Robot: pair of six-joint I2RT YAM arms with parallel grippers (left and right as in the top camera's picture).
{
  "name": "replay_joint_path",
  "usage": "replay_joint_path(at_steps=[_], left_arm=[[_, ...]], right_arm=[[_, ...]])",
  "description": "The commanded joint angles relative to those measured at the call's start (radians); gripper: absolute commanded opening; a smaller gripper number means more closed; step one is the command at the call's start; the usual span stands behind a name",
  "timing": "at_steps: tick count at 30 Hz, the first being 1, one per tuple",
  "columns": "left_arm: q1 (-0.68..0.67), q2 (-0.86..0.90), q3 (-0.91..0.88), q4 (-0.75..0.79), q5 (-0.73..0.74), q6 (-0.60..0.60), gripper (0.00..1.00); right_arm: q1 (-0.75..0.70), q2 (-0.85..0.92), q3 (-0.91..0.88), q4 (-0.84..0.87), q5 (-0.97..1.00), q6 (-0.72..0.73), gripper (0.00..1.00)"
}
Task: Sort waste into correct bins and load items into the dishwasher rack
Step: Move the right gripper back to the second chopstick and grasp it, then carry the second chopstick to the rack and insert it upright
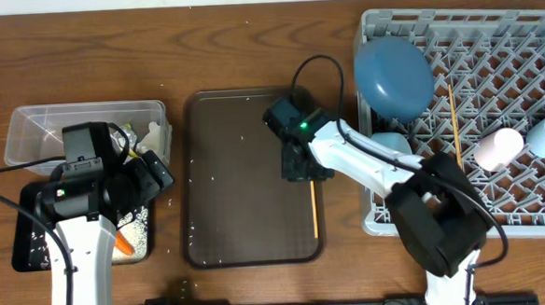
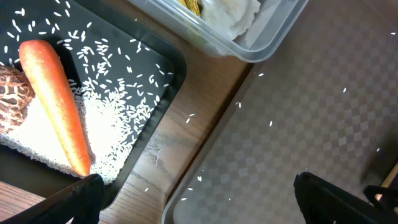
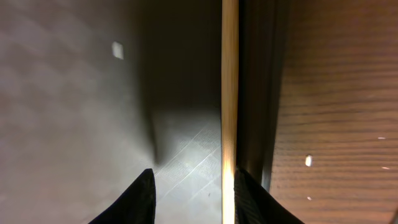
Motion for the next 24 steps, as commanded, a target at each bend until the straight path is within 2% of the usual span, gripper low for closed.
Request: replay_joint_path(at_steps=[1,4,6,8,15,20,24], left_arm=[[0.003,0.002,0.013,-0.002,0.006,0.009,0.98],[0.003,0.002,0.013,-0.002,0.006,0.008,0.98],[0.003,0.002,0.013,-0.002,0.006,0.009,0.98],[0.003,0.002,0.013,-0.002,0.006,0.009,0.98],[0.003,0.002,0.013,-0.002,0.006,0.009,0.98],[0.003,0.002,0.013,-0.002,0.006,0.009,0.98],[0.003,0.002,0.013,-0.002,0.006,0.009,0.98]], right_arm=[[-0.011,0.03,0.002,-0.009,-0.01,0.031,0.33],[-0.011,0.031,0.002,-0.018,-0.01,0.04,0.32],[-0.011,0.031,0.002,-0.011,-0.011,0.04,0.2],[-0.009,0.031,0.002,0.009,-0.014,0.017,0.01],[-0.013,-0.043,0.033,0.07,-0.01,-0.267,0.01],[-0.055,-0.238,0.106,0.03,-0.017,-0.381,0.01],[-0.171,-0.397,0.135,0.025,0.0,-0.457,0.01]])
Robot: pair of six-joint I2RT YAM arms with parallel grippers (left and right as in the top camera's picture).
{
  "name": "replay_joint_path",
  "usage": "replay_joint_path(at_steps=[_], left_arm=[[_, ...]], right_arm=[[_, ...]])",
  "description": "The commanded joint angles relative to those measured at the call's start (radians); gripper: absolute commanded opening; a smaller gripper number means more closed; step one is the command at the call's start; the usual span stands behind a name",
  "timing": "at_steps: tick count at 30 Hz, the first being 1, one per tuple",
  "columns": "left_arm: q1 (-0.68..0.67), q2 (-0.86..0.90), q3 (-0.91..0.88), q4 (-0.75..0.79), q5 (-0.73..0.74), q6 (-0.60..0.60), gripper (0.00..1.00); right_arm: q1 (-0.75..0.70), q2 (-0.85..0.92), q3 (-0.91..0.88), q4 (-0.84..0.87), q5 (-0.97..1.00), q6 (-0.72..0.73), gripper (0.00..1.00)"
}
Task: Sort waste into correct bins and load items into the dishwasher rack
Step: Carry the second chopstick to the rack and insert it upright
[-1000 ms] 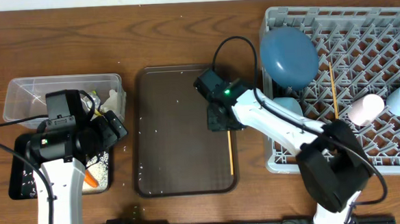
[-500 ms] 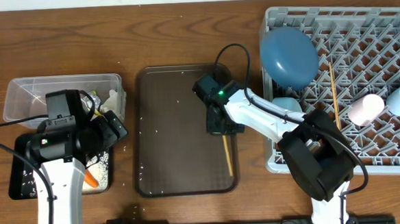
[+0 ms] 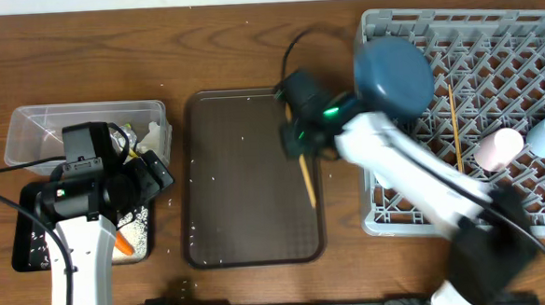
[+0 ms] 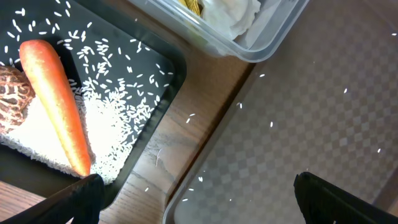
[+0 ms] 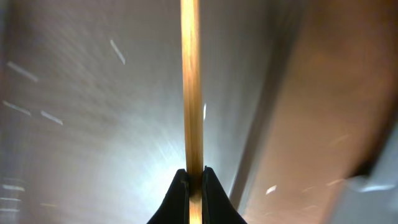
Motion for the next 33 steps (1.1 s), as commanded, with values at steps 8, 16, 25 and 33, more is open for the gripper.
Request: replay_joint_path(at_steps=[8,16,25,33], left_arm=[[0.003,0.002,0.013,-0.002,0.006,0.008,0.98],[0.003,0.002,0.013,-0.002,0.006,0.009,0.98],[0.003,0.002,0.013,-0.002,0.006,0.009,0.98],[0.003,0.002,0.013,-0.002,0.006,0.009,0.98]], right_arm=[[-0.55,-0.262,0.044,-0.112,0.04,-0.37,0.01],[-0.813,-0.151,0.02,-0.123,0.044,-0.518,0.01],[-0.79,-0.003,0.02,-0.073,0.144,-0.542,0.12],[-0.739,-0.14,0.027,-0.101,-0.095,-0.465,0.48]])
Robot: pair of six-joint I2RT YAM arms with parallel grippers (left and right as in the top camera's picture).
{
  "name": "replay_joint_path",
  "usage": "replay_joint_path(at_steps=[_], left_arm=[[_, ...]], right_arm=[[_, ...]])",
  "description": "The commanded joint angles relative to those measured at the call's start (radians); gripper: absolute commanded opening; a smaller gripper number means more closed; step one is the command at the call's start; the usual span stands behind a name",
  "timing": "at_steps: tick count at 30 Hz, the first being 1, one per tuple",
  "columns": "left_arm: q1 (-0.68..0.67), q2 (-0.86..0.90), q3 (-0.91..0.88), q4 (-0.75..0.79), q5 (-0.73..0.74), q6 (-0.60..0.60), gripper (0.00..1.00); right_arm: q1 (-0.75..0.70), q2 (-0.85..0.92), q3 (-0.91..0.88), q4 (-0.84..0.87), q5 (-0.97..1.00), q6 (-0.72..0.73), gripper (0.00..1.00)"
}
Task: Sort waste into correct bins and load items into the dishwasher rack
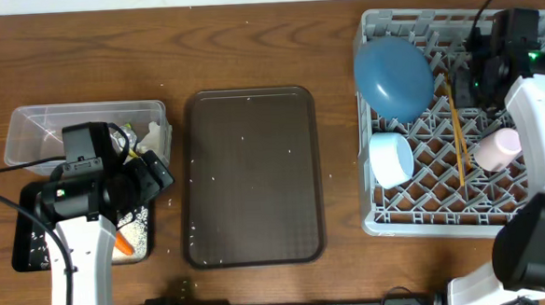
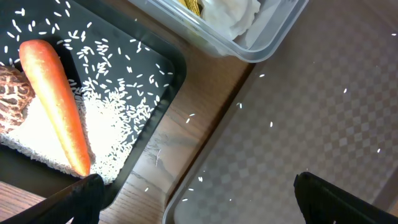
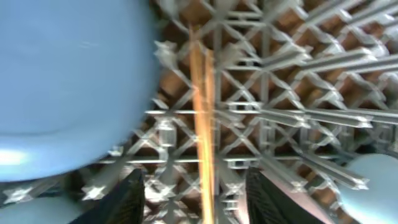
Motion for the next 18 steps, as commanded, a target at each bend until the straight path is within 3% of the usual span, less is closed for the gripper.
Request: replay_joint_path(at_steps=[1,3,4,5,11,18], left_arm=[[0.003,0.002,0.013,-0.002,0.006,0.008,0.98],[0.003,0.002,0.013,-0.002,0.006,0.009,0.98],[0.003,0.002,0.013,-0.002,0.006,0.009,0.98],[0.003,0.002,0.013,-0.002,0.006,0.009,0.98],[0.003,0.002,0.013,-0.002,0.006,0.009,0.98],[0.003,0.002,0.013,-0.002,0.006,0.008,0.98]], right_arm=[[0.041,-0.142,0.003,-0.023,-0.163,0.062,0.5],[0.067,-0.225,0.003,-0.05,-0.282,0.101,0.54],[0.078,-0.261,0.003,-0.061,-0.33,0.114,0.62],[0.094,-0.303,0.003,-0.073,-0.379,0.126,0.99],[0.191,-0.497,0.003,-0.134,-0.483,0.134,0.99],[0.216,-0.657,0.003,-0.228,-0.289,0.071,0.99]])
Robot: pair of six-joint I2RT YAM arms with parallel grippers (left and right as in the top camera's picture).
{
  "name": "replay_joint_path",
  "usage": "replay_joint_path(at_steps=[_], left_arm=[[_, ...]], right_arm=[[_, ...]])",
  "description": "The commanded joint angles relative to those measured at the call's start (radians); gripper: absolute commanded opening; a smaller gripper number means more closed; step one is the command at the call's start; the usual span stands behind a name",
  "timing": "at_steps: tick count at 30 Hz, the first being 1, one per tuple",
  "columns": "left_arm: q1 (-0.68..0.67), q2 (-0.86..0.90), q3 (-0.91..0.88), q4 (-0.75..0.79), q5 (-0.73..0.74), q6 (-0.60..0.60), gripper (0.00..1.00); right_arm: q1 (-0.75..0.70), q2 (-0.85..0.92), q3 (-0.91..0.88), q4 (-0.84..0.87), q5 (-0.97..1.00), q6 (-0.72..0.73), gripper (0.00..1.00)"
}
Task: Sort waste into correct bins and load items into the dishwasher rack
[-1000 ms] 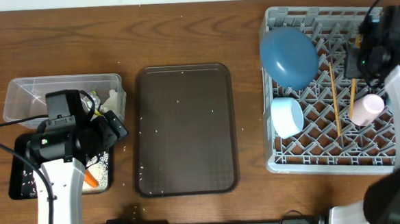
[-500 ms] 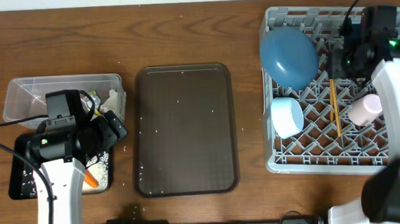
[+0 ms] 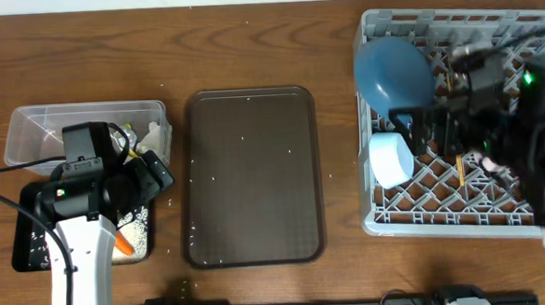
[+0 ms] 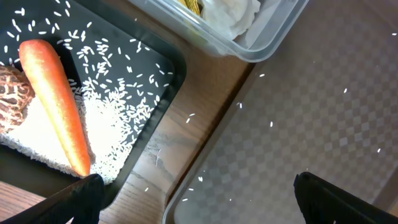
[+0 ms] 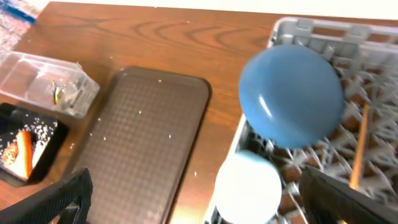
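Observation:
The grey dishwasher rack [image 3: 490, 24] holds a blue bowl [image 3: 395, 76], a white cup [image 3: 390, 158] and wooden chopsticks [image 5: 360, 146]. My right gripper [image 5: 199, 202] hangs high above the rack's left side, open and empty. Its arm blurs and covers much of the rack in the overhead view. My left gripper [image 4: 199, 205] is open and empty over the gap between the black bin [image 4: 155, 56] and the brown tray [image 3: 250, 177]. A carrot [image 4: 56, 99], a mushroom and rice lie in the black bin.
A clear plastic container [image 3: 84, 125] with white scraps stands behind the black bin. Loose rice grains dot the brown tray and the wood around it. The table's front edge runs along the bottom of the overhead view.
My right gripper was low over the rack, open just above the chopsticks. Now it is raised high, still open, its view taking in tray and bins. The left arm has not moved.
My right gripper stood open around a chopstick at the tray's right edge. Then it was shut on the chopstick above the tray. Then the chopstick lay in the rack beside another, with the gripper open over it. Now the gripper is high above the rack.

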Motion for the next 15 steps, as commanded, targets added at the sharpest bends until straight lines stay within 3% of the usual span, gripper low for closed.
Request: replay_joint_path(at_steps=[1,4,7,10,15], left_arm=[[0.003,0.001,0.013,-0.002,0.006,0.009,0.98],[0.003,0.001,0.013,-0.002,0.006,0.009,0.98],[0.003,0.001,0.013,-0.002,0.006,0.009,0.98],[0.003,0.001,0.013,-0.002,0.006,0.009,0.98],[0.003,0.001,0.013,-0.002,0.006,0.008,0.98]], right_arm=[[0.004,-0.065,0.004,-0.049,0.109,-0.081,0.99],[0.006,-0.138,-0.011,-0.085,0.127,-0.189,0.99],[0.006,-0.211,-0.067,-0.037,0.16,-0.2,0.99],[0.005,-0.309,-0.207,0.143,0.177,-0.203,0.99],[-0.003,-0.529,-0.589,0.522,0.162,-0.201,0.99]])
